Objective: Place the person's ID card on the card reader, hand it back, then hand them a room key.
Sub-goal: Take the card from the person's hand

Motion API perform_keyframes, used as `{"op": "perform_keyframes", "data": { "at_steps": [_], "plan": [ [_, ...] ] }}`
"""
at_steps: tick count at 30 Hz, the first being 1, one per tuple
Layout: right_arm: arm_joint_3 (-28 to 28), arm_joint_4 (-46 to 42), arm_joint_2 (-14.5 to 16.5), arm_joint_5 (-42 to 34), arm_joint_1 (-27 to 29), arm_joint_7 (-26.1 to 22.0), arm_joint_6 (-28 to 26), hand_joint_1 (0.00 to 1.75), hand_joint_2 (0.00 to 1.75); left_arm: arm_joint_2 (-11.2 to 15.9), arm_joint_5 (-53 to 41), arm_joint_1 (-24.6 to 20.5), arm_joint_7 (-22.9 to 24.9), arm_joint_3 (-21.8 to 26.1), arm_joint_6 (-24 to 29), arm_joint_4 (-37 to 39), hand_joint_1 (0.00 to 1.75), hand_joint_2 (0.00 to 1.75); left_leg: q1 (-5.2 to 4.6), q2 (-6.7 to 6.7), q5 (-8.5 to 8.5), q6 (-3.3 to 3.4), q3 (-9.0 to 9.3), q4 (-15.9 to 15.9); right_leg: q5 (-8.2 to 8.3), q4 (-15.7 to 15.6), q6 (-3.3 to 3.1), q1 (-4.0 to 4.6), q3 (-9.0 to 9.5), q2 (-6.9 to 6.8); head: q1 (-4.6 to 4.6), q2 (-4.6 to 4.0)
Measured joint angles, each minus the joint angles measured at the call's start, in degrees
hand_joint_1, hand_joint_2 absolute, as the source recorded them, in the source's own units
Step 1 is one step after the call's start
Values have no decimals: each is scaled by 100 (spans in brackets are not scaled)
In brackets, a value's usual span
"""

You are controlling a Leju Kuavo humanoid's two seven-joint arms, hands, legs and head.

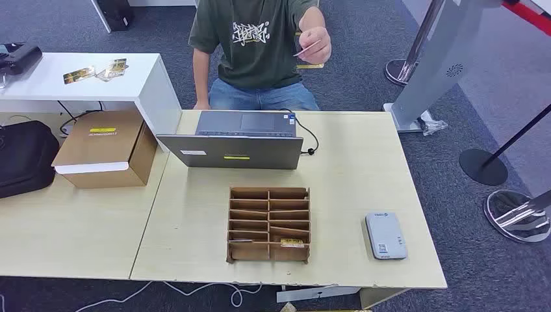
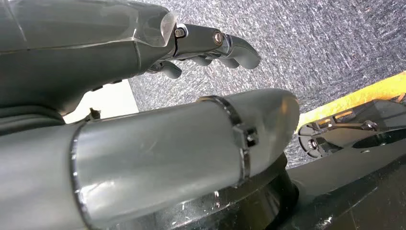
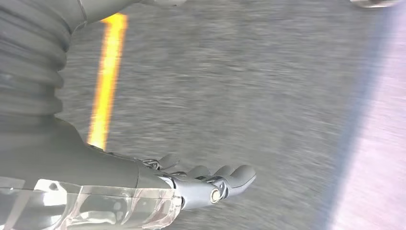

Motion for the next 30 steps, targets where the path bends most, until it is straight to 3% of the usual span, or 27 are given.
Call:
{"op": "perform_keyframes", "data": {
  "at_steps": [8, 15, 23, 30],
  "plan": [
    [17, -1152, -176, -161, -457, -797, -605, 0, 175, -16, 46, 3, -73, 124, 103, 0, 0, 0, -2, 2, 2, 3, -9, 12, 1, 21, 1, -1, -3, 2, 0, -1],
    [979, -2418, -181, 349, -1144, -1492, -1095, 0, 175, -75, 109, 3, -164, 249, 213, 0, 0, 0, -3, 5, 11, 12, -18, 28, 5, 48, 2, -2, -15, 3, -2, -2],
    [2601, -3464, -155, 1705, -1924, -856, -1070, 0, 175, -103, 64, 0, -184, 267, 221, 0, 0, 0, -4, 3, 19, 8, -39, 44, 8, 79, -2, -4, -41, 1, -2, -1],
    [4041, -3903, -155, 2723, -2431, -200, -701, 0, 175, -113, -83, -7, -189, 267, 179, 0, 0, 0, -2, -3, 28, 3, -66, 55, 10, 93, -4, -3, -69, -4, -2, -2]
  ]
}}
